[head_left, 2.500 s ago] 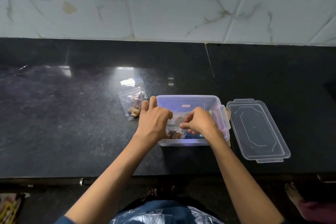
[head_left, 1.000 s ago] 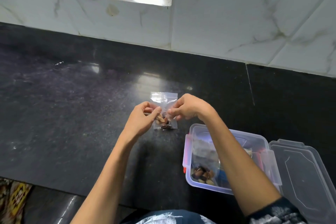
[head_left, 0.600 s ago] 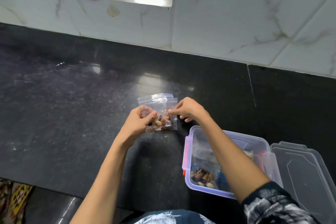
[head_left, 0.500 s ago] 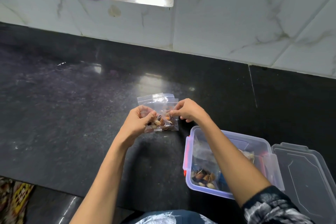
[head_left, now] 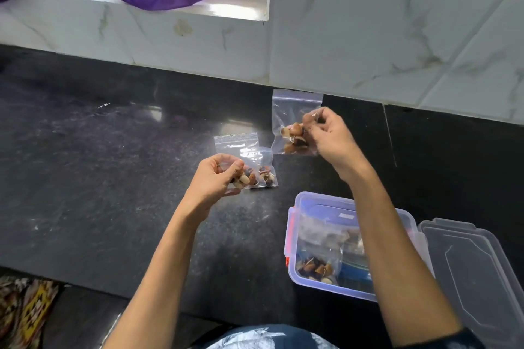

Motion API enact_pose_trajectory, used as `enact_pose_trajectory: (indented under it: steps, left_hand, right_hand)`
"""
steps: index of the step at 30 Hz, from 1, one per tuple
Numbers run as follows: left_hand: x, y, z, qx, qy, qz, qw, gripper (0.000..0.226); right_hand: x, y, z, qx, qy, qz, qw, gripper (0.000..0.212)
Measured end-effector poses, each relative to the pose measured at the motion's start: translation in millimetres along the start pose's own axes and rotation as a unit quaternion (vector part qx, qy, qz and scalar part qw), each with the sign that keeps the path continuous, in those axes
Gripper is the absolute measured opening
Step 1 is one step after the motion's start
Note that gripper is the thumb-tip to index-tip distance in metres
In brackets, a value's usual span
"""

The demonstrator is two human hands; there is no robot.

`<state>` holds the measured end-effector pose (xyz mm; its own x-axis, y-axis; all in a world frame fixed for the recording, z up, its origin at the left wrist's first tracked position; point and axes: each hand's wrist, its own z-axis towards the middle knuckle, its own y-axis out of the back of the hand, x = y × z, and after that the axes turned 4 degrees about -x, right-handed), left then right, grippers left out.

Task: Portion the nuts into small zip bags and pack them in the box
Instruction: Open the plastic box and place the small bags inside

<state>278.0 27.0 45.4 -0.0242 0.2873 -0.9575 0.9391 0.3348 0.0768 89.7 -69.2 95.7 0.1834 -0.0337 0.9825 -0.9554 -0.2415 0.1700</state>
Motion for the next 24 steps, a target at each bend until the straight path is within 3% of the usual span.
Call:
enact_pose_trajectory:
  steps: [3, 9, 13, 17, 21, 24]
  left_hand:
    - [-2, -5, -8, 0.010, -0.001, -0.019, 1.000, 0.012]
    - [-8, -15, -30, 0.012, 0.034, -0.071, 0.997, 0.038]
    - [-8, -20, -50, 0.040, 0.002, -0.064, 0.997, 0.032]
    - [-10, -32, -66, 0.053, -0.021, -0.054, 0.997, 0.028]
    - [-17, -55, -83, 0.117, -0.029, -0.081, 0.989, 0.024]
    - [-16, -82, -91, 0.163, -0.031, -0.041, 0.985, 0.027]
  right_hand:
    - [7, -22, -20, 0.038, -0.027, 0.056, 0.997, 0.011]
    - [-22, -59, -46, -0.028, -0.031, -0.077, 0.996, 0.024]
    - [-25, -59, -64, -0.046, -0.034, -0.073, 0.996, 0.024]
    - [-21, -30, -84, -0.054, -0.056, -0.060, 0.995, 0.020]
    - [-11, 30, -117, 0.013, -0.121, -0.001, 0.993, 0.016]
    - [-13, 63, -139, -0.005, -0.154, -0.001, 0.988, 0.018]
